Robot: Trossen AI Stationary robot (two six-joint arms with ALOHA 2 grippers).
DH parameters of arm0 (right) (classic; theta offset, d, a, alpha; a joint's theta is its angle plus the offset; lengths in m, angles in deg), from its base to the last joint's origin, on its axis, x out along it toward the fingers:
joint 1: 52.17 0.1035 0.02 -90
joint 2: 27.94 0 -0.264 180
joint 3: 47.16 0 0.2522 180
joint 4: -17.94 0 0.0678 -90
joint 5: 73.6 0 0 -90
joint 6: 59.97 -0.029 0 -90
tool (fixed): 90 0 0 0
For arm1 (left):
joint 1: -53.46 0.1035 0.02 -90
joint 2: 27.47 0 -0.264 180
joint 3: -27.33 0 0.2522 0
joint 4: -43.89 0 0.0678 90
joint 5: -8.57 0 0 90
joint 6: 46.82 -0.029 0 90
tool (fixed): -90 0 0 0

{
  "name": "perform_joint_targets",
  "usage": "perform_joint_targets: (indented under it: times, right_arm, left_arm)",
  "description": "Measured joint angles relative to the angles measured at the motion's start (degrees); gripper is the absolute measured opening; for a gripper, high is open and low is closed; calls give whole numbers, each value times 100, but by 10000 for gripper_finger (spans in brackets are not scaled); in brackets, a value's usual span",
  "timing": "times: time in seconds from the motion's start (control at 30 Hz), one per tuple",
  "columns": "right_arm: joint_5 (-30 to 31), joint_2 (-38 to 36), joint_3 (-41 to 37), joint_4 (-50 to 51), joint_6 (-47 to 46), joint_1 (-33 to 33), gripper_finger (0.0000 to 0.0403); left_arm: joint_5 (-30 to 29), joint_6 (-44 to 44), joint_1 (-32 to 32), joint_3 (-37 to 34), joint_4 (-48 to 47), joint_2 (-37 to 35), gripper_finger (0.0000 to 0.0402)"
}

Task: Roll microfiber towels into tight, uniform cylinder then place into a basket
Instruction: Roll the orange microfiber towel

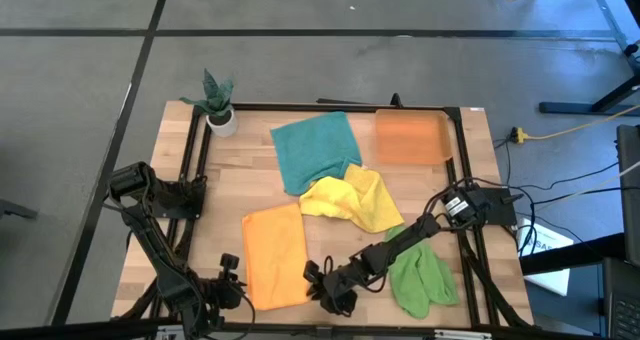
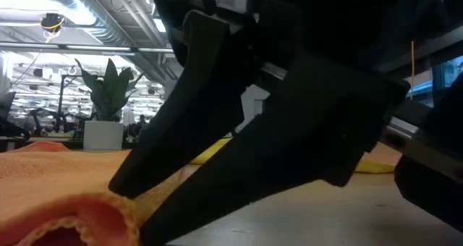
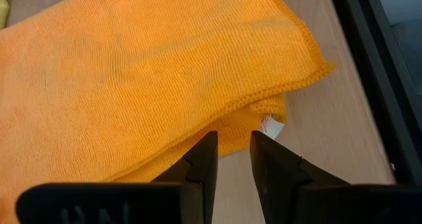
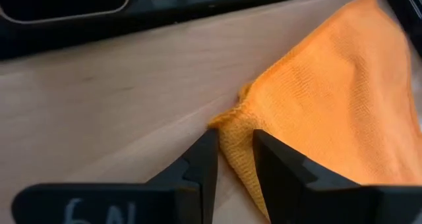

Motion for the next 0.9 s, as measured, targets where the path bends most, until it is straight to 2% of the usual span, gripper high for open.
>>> perform_joint_targets:
  times: [0.2, 0.4, 0.57, 0.9]
  right_arm:
    - [140, 15, 1, 22, -27, 0, 87]
    - [208, 32, 0, 43, -598, -80, 10]
    - [222, 33, 0, 31, -947, -155, 4]
    - [235, 35, 0, 20, -955, -170, 2]
  left_arm:
    - [2, 245, 1, 0, 3, 0, 81]
    - [2, 280, 1, 0, 17, 0, 81]
    - [4, 200, 2, 0, 151, 3, 81]
    - [-108, -1389, -7, -2, 265, 455, 81]
